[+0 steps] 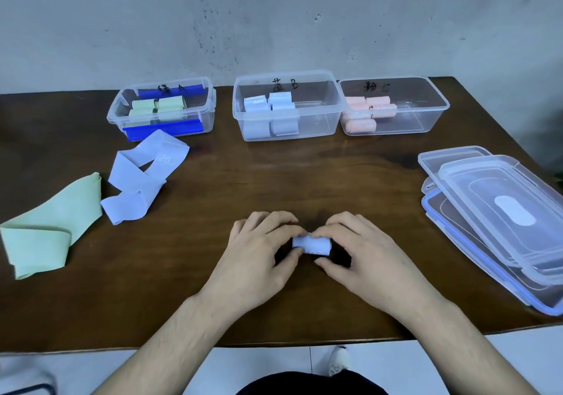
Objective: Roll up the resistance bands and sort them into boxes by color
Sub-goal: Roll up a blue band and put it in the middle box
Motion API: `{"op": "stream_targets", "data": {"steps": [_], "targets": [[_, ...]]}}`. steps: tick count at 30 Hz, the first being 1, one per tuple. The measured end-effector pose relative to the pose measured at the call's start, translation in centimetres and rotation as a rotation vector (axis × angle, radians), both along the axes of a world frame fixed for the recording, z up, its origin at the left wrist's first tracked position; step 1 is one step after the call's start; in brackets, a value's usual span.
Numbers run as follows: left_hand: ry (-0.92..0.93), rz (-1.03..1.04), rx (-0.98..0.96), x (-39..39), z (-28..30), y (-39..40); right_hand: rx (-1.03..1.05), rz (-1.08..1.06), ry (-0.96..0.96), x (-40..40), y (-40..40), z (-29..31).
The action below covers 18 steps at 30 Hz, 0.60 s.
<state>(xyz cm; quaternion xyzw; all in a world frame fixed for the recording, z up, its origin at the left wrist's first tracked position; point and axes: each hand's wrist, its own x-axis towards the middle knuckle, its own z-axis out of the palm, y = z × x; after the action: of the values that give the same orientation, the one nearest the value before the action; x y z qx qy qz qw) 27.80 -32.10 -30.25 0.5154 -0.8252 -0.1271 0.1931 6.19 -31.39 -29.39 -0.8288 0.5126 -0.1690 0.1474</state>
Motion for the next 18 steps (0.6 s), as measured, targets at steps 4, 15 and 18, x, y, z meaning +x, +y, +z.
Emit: {"op": "stream_targets", "data": {"steps": [4,15,18], "targets": [[0.002,0.02,-0.025,-0.2,-0.3,0.1,-0.001,-0.032,-0.051,-0.1,-0.5,-0.5],[-0.076,0.025,-0.146,-0.9,-0.2,-0.7,0.008,-0.03,0.045,-0.4,-1.3,-0.2],[-0.078,0.021,-0.1,-0.8,-0.3,-1.0,0.03,-0.026,0.036,-0.3,-1.3,0.0]]}}
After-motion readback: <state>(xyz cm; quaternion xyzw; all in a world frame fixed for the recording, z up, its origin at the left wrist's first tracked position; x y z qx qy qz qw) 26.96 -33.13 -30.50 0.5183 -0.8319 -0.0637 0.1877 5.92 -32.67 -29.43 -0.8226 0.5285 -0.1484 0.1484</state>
